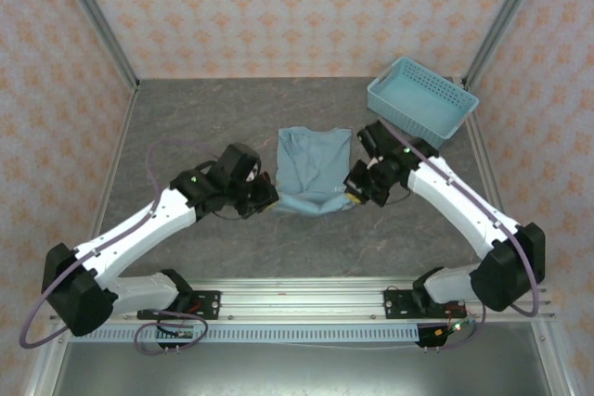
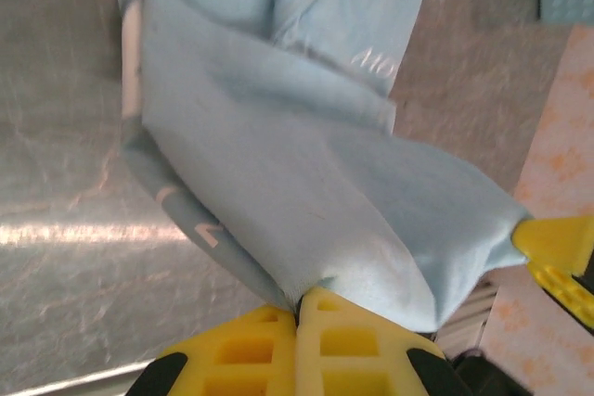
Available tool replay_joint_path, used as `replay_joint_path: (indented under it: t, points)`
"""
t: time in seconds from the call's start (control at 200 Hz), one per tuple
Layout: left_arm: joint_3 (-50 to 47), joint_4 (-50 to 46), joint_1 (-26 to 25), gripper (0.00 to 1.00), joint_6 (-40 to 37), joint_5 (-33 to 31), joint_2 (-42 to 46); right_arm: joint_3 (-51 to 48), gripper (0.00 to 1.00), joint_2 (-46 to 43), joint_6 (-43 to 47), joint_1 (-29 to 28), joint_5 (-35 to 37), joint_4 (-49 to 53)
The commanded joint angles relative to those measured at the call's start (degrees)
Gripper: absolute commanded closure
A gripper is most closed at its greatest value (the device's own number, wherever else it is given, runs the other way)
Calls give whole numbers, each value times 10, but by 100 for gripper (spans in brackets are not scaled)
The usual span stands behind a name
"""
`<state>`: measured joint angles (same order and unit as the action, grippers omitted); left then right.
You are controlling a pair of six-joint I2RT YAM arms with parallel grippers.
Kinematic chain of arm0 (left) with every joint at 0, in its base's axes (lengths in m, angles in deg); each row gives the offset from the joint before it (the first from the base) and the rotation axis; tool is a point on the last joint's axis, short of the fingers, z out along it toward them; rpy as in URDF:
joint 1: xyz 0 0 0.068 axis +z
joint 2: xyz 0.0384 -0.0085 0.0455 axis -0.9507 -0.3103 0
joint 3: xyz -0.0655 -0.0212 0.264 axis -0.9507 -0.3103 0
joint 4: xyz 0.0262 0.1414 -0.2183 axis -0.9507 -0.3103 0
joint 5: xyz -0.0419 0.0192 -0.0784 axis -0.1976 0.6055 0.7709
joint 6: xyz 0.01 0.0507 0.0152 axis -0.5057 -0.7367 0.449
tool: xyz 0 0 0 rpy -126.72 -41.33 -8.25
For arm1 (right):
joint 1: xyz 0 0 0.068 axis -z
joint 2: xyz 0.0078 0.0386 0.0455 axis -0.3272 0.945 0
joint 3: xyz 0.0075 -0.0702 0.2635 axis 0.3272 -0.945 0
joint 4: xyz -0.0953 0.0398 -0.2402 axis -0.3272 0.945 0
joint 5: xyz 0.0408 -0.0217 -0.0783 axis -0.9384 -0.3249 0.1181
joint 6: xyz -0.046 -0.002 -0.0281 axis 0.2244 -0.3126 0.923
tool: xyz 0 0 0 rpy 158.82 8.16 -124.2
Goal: Fold and stack the t-shirts
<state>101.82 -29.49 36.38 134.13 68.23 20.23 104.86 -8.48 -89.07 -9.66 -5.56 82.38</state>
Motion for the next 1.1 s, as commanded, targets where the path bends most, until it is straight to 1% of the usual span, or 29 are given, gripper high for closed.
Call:
replay_joint_path:
  t: [0.0,0.135,0.35,0.52,0.545,0.666,0.716,0.771,0.811,0.851,0.861,0.891,0.931,0.951,1.016,1.091]
  points:
    - [56,-14,28,100,-23,-32,-44,51,100,41,-9,24,26,35]
    - [141,-14,64,100,-52,-25,-126,125,100,106,4,63,24,24]
    - [311,-38,112,100,-96,-23,-279,254,100,225,23,109,16,15]
    - [445,-62,139,100,-109,-28,-392,361,100,348,23,136,3,3]
    - [463,-66,143,100,-110,-28,-425,378,100,368,22,140,2,0]
    - [529,-64,165,100,-108,-14,-528,454,100,464,21,147,-2,-37]
    - [556,-56,174,99,-103,0,-569,485,90,506,26,150,-5,-50]
    - [585,-51,182,86,-99,1,-602,519,77,539,35,151,-2,-59]
    - [609,-58,184,75,-102,-10,-613,536,61,551,46,151,5,-70]
    - [636,-74,185,65,-112,-29,-617,548,49,555,54,151,13,-78]
    - [641,-78,184,64,-114,-34,-617,551,46,554,58,151,15,-79]
    - [652,-87,184,61,-118,-45,-613,560,41,551,67,152,21,-80]
    - [654,-93,184,54,-120,-55,-602,572,37,546,81,153,31,-70]
    - [649,-93,183,53,-122,-61,-593,576,37,541,88,153,35,-63]
    - [616,-94,174,53,-128,-88,-554,569,36,516,105,154,51,-49]
    - [519,-68,160,53,-108,-109,-486,518,36,469,114,153,66,-50]
